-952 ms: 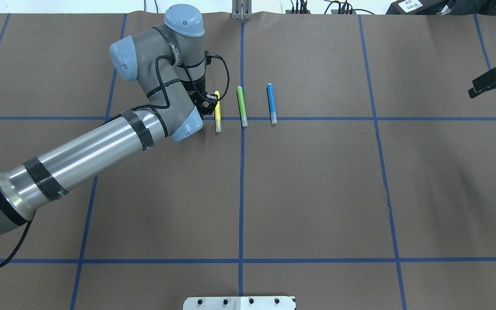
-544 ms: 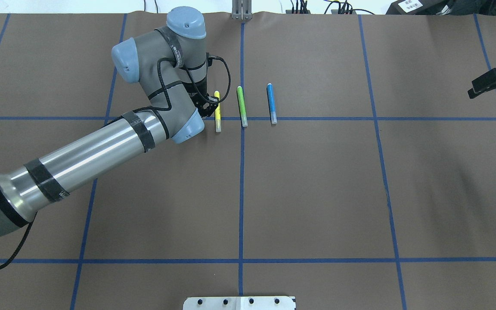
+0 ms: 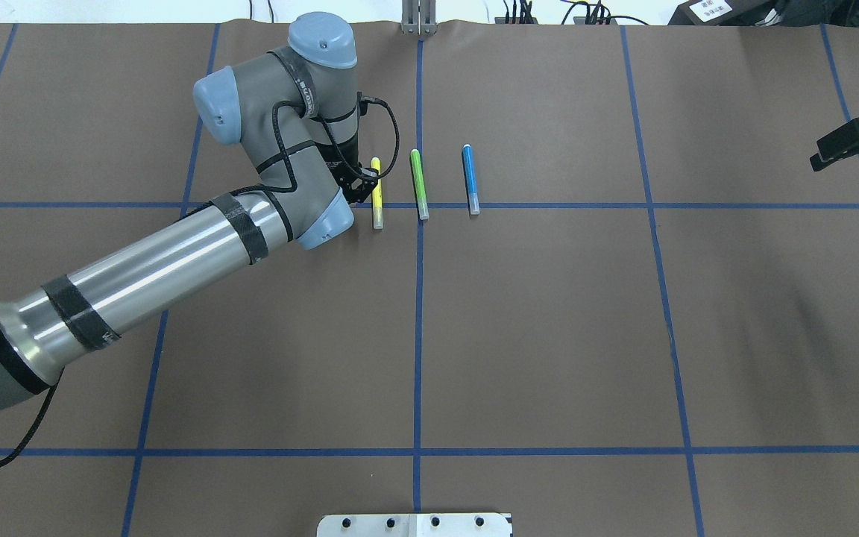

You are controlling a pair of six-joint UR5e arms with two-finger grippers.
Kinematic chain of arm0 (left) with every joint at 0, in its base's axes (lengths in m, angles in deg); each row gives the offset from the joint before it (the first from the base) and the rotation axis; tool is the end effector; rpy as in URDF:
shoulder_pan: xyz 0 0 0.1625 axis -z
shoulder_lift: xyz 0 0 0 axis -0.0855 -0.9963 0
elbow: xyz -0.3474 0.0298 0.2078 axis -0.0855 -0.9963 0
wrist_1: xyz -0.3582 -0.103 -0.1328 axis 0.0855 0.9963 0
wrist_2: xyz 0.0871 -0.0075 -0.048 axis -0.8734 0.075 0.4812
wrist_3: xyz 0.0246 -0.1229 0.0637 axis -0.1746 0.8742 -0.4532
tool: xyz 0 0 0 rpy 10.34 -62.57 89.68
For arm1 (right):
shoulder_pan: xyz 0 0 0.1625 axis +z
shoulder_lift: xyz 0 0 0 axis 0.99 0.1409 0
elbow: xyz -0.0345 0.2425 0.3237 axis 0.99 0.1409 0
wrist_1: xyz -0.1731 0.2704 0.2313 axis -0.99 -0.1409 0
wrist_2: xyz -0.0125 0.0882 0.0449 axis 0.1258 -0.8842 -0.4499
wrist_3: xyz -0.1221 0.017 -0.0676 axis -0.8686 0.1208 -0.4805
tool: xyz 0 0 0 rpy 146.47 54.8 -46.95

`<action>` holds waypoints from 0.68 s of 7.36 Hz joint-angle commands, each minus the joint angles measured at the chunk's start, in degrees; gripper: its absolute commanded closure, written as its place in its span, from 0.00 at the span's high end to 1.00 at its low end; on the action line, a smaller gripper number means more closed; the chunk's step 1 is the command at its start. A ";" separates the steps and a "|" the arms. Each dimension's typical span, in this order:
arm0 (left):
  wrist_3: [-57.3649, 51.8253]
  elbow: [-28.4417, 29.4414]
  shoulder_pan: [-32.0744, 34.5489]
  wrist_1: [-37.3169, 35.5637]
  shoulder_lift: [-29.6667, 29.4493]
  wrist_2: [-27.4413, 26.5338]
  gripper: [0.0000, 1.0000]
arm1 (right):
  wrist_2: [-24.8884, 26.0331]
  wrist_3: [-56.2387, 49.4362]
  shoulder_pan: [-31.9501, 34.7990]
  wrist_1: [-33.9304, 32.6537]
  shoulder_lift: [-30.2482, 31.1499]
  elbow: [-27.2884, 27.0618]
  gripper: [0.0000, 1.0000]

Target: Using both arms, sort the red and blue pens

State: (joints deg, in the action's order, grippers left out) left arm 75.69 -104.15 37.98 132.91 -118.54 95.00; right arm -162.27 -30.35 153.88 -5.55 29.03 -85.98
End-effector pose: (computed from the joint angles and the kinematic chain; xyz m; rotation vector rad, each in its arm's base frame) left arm 0.5759 -0.6036 0.2934 -0.1829 0.7216 0.1136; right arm -0.1276 -0.5327 0.5024 0.1557 -0.7816 -0.0869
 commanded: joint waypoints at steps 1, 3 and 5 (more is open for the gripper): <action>0.00 0.00 0.00 0.08 0.10 0.00 0.36 | 0.00 0.00 0.00 -0.02 0.00 -0.05 1.00; 0.00 0.00 0.00 0.08 0.10 0.00 0.34 | 0.09 0.00 -0.09 -0.02 0.00 0.04 1.00; 0.00 -0.09 0.00 0.08 0.10 0.00 0.24 | 0.26 0.00 -0.09 -0.02 0.00 -0.05 1.00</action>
State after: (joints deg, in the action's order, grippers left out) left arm 75.69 -104.18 37.98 132.99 -118.44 95.00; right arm -162.08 -30.35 153.80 -5.57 29.03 -85.99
